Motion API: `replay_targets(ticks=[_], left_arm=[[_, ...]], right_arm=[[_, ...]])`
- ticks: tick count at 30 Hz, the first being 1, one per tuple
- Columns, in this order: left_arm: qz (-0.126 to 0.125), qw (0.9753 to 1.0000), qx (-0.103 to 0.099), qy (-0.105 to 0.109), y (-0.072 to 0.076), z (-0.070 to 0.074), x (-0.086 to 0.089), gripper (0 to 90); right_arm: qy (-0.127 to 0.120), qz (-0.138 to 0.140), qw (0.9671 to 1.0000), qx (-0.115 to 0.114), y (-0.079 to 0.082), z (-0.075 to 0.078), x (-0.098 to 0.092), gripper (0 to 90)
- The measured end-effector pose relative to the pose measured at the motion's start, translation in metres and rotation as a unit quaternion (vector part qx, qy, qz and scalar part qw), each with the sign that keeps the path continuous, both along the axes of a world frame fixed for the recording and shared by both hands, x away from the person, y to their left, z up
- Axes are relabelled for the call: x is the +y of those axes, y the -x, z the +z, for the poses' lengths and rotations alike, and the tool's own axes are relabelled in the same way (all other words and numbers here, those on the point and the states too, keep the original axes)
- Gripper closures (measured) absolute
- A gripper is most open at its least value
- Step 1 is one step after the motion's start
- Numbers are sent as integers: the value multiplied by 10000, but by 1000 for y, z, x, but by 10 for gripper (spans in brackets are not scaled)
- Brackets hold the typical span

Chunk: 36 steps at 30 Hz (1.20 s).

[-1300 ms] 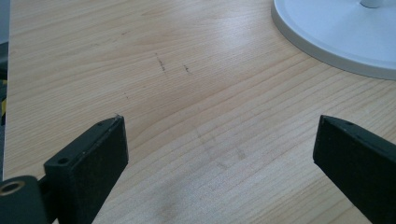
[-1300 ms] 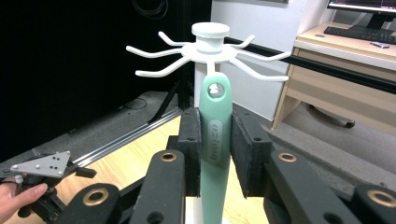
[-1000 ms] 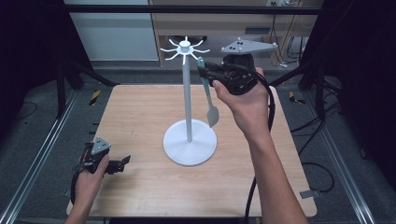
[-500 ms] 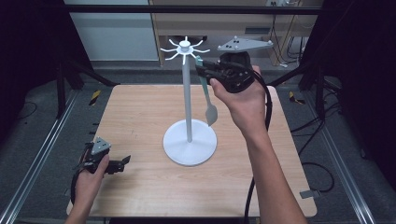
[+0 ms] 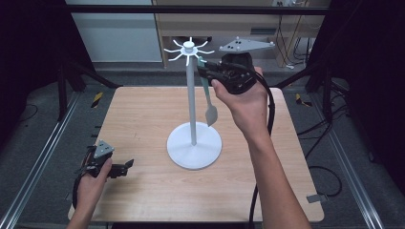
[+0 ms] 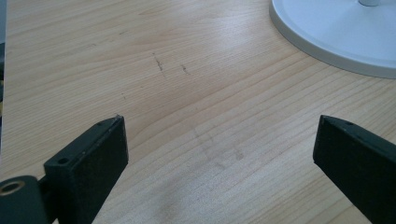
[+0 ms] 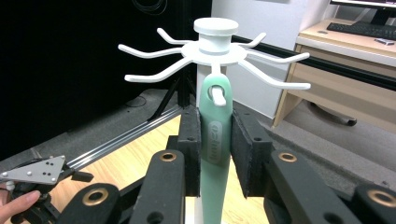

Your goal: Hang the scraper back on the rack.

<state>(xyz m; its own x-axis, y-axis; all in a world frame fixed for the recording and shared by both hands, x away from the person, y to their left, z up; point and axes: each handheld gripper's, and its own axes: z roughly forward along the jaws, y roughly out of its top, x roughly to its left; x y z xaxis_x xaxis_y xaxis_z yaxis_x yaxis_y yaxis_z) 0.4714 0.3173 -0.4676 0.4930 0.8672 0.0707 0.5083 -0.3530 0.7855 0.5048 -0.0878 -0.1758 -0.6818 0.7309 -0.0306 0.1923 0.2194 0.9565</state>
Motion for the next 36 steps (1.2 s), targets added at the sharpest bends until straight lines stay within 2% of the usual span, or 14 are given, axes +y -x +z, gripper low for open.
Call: replay_targets(ticks=[8, 13, 20, 36], left_arm=[[-7, 10000, -9, 13, -1, -1, -1, 29], [-18, 10000, 13, -2, -1, -1, -1, 29], [-23, 10000, 13, -31, 1, -1, -1, 29], [-21, 10000, 12, -82, 0, -1, -2, 29]], right_arm=[[-105, -14, 9999, 4, 3, -3, -4, 742], [-75, 61, 9999, 29, 4, -2, -8, 737], [-125, 59, 9999, 32, 11, -2, -23, 726], [-75, -476, 9986, 225, 19, -26, -68, 737]])
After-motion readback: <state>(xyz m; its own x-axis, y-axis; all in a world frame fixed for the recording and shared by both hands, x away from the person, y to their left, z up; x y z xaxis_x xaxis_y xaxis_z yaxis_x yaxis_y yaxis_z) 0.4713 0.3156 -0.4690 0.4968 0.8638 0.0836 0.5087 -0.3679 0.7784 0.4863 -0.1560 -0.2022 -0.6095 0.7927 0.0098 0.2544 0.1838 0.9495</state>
